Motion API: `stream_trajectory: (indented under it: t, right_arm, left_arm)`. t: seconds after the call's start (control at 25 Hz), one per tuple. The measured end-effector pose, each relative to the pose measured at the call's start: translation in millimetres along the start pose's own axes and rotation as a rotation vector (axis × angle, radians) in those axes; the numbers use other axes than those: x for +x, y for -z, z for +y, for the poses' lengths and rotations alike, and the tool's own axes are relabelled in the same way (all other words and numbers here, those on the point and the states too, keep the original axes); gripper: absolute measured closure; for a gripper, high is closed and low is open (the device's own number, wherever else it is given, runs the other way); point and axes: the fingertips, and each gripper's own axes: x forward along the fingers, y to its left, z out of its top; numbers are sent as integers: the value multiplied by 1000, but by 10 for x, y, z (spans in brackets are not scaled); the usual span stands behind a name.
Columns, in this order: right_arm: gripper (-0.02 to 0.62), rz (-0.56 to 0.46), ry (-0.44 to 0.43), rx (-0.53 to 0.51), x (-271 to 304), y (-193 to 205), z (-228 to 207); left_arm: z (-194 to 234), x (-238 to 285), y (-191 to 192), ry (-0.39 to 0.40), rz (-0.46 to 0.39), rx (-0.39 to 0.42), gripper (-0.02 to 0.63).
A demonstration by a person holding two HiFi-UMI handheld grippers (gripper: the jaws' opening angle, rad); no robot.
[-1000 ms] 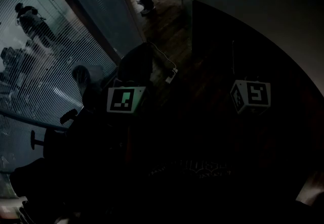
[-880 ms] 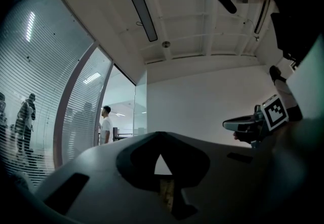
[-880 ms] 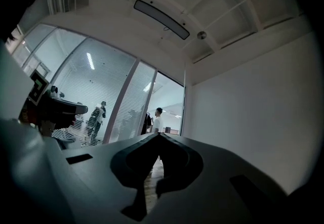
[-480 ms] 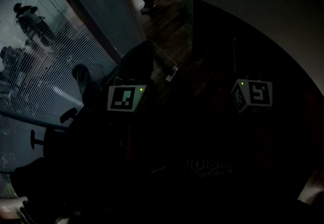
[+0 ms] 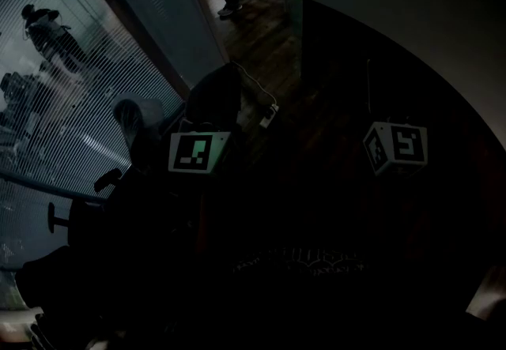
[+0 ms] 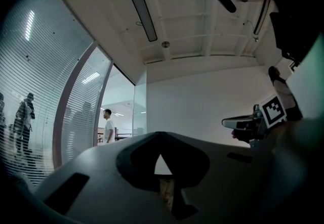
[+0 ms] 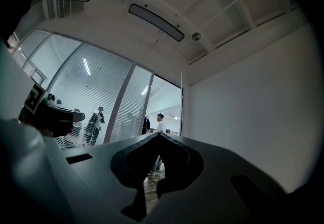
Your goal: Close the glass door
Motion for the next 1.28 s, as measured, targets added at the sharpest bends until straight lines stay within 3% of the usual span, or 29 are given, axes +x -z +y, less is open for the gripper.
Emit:
stream_trajectory:
  t: [0.28,0.6,1.28]
  right_arm:
    - [594,9,-10,1,0,0,32]
    - [594,46,-36,-86,13,-29,86]
    - [594,15,-29,-49,21,-27,75]
  left_arm:
    - [3,-11,-2,-1,-2,-2,611]
    - [-18,3,-72,-6,-4,1,611]
    - [8,3,-9,-13,-3,2,611]
